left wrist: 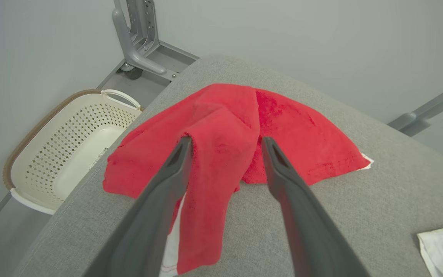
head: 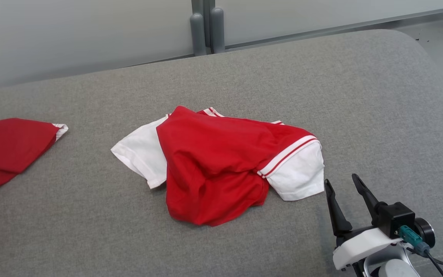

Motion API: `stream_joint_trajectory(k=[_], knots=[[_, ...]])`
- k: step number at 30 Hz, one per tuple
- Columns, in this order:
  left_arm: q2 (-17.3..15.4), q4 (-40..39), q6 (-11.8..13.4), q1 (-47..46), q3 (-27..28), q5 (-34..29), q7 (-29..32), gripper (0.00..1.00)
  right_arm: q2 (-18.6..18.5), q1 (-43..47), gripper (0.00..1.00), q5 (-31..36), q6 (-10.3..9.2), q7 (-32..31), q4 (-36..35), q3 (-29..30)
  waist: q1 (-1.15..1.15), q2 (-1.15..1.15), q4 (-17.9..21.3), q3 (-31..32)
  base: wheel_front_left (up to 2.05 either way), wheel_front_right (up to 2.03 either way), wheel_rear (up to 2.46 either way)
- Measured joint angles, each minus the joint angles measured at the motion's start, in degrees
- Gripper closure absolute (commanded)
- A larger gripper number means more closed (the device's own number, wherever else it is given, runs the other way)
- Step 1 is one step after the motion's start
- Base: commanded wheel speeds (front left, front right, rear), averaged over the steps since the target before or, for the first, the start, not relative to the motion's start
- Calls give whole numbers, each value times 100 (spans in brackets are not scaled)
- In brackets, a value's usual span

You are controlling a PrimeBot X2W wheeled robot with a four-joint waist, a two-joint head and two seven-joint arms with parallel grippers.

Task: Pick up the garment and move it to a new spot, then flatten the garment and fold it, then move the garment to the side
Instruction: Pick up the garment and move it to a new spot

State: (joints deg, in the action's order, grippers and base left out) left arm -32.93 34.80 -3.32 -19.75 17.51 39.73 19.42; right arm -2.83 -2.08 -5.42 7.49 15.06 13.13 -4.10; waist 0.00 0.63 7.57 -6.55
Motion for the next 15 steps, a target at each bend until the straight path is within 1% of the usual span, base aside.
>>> stream_joint_trajectory(k=[1, 4, 7, 8, 11, 15], knots=[[12, -83, -1, 13, 104, 70, -115, 0, 2, 19, 0, 12, 0, 0, -22, -5, 0, 0, 1, 41, 0, 0, 0], [-14, -524, -55, 279, 120, 46, -250, 0, -9, 123, 0, 13, 0, 0, -86, 15, 0, 0, -1, 178, 0, 0, 0], [78, -1211, -54, 683, 132, -16, -376, 0, -66, 254, 0, 22, 0, 0, -146, 12, 0, 0, -34, 318, 0, 0, 0], [201, -1818, 15, 878, 175, -16, -488, 0, -121, 326, 0, 37, 0, 0, -194, 35, 0, 0, -82, 391, 0, 0, 0], [472, -2780, 199, 1247, 144, -35, -474, 0, -201, 397, 0, 54, 0, 0, -227, 13, 0, 0, -164, 490, 0, 0, 0], [784, -4052, 597, 1909, 185, -130, -374, 0, -265, 382, 0, 56, 0, 0, -318, -54, 0, 0, -178, 574, 0, 0, 0]])
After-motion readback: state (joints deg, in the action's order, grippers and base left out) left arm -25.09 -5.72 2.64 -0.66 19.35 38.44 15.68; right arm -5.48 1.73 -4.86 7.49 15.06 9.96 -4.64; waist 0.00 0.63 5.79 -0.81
